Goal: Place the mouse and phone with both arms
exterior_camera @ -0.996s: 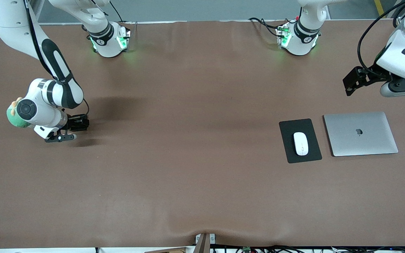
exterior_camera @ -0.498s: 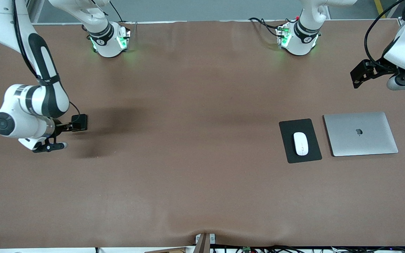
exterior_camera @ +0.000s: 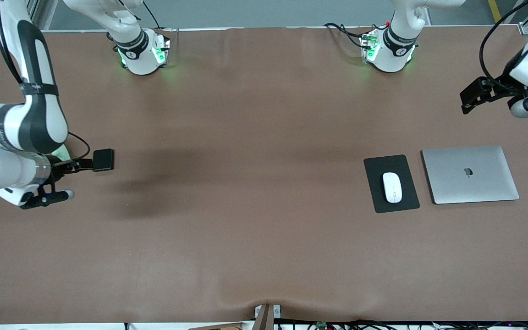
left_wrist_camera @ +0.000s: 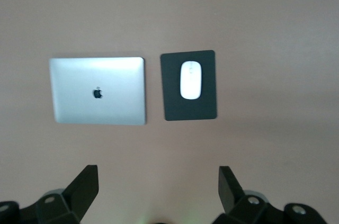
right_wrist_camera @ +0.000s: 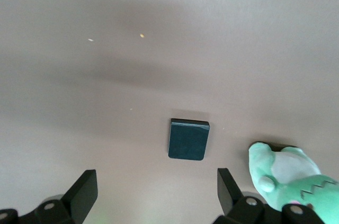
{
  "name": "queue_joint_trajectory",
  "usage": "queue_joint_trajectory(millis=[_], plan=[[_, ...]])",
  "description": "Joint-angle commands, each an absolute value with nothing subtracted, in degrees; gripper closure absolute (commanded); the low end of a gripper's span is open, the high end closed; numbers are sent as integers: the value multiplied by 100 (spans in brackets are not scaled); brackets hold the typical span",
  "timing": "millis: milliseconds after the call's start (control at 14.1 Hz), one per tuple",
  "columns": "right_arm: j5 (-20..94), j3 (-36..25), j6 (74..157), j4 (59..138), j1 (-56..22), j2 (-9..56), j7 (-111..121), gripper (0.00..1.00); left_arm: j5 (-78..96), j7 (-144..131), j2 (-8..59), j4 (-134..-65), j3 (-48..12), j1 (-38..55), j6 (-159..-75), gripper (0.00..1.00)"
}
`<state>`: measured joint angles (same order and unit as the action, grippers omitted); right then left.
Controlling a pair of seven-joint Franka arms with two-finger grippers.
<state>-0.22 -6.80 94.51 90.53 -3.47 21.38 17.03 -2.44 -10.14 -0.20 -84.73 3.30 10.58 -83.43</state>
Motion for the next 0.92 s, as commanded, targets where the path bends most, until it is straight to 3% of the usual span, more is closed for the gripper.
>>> queue_joint_trajectory(millis=[0, 356, 498, 640, 854], plan=[[-88, -545, 8642, 8185, -255, 2250, 1784, 0, -61, -879, -61, -8482, 448, 958, -8350, 0], [-97, -563, 8421, 7717, -246, 2005, 1758, 0, -88, -844, -289, -8674, 369, 967, -8306, 0], [-62, -571, 7791, 7577, -273, 1794, 1731, 0, -97, -861, -386, -8780, 378, 967, -8323, 0], [-9, -571, 7139, 6946, -220, 1793, 1758, 0, -123, -931, -491, -8990, 360, 958, -8358, 0], [44, -527, 7067, 6550, -228, 1784, 1775, 0, -308, -932, -554, -9132, 272, 967, -8481, 0]])
